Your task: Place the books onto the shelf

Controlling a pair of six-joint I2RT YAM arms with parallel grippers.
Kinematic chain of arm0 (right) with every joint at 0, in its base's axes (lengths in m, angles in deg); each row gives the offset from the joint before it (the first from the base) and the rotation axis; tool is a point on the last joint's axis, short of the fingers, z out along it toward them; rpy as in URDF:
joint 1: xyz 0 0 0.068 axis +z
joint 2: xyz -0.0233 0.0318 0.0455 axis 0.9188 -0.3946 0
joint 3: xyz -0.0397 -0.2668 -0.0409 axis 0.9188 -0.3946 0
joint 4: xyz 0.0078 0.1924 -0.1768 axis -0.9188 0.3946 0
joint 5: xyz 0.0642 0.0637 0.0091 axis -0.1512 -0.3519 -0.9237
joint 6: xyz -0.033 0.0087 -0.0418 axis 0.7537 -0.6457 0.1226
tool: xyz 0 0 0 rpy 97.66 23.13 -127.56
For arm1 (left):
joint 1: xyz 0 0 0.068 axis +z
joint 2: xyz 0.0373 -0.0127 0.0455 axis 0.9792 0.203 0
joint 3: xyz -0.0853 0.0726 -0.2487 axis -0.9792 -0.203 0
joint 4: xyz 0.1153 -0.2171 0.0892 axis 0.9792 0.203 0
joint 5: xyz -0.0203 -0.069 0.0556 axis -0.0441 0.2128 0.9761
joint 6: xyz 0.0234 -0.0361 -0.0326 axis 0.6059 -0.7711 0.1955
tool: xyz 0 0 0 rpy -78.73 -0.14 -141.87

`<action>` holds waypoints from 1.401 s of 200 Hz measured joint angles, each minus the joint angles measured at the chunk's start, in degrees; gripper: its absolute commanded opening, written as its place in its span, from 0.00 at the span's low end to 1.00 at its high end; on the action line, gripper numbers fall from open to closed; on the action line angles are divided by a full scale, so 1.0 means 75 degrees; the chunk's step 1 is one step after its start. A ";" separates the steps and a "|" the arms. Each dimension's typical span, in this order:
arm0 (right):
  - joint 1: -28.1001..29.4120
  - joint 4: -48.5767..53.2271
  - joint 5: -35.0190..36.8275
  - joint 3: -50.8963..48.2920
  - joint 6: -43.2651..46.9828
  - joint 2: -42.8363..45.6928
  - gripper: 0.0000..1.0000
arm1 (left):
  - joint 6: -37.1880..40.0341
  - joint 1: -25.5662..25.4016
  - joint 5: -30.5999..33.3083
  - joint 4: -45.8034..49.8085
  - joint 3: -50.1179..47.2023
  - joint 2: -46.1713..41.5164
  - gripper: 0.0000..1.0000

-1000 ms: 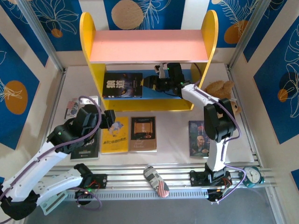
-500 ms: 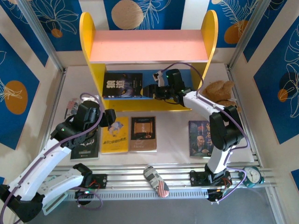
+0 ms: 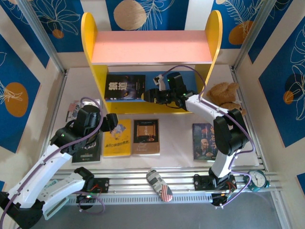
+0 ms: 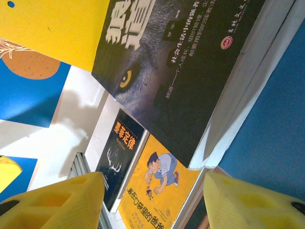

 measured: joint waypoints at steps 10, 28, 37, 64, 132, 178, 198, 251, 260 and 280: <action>0.0000 0.0000 0.0000 0.0000 0.0000 0.0000 0.58 | 0.0000 0.0000 0.0000 0.0000 -0.0006 0.0000 0.73; 0.0023 0.0000 0.0000 0.0000 0.0000 0.0000 0.58 | 0.0000 0.0000 0.0003 -0.0006 -0.0012 -0.0003 0.73; 0.0029 0.0000 0.0000 0.0000 0.0000 0.0000 0.58 | 0.0000 0.0000 0.0000 -0.0006 -0.0012 -0.0003 0.73; 0.0044 0.0003 -0.0003 0.0041 0.0003 -0.0047 0.58 | 0.0000 0.0000 0.0000 -0.0009 -0.0012 -0.0003 0.73; 0.0114 0.0067 -0.0003 0.0315 0.0003 -0.0221 0.58 | 0.0000 0.0000 0.0000 -0.0026 -0.0055 -0.0015 0.73; 0.0114 0.0221 -0.0006 0.0428 0.0003 -0.0318 0.58 | 0.0000 0.0000 0.0000 -0.0032 -0.0090 -0.0038 0.73; 0.0114 0.0236 -0.0026 0.0443 0.0003 -0.0344 0.58 | 0.0000 0.0000 0.0000 -0.0047 -0.0102 -0.0038 0.73; 0.0096 0.0294 -0.0038 0.0490 0.0012 -0.0373 0.58 | 0.0000 0.0015 -0.0026 -0.0055 -0.0125 -0.0035 0.74; 0.0087 0.0291 -0.0061 0.0490 0.0012 -0.0373 0.58 | 0.0000 0.0015 -0.0029 -0.0055 -0.0125 -0.0035 0.74; 0.0052 0.0277 -0.0061 0.0487 0.0029 -0.0373 0.59 | 0.0003 0.0035 -0.0058 -0.0058 -0.0131 -0.0029 0.74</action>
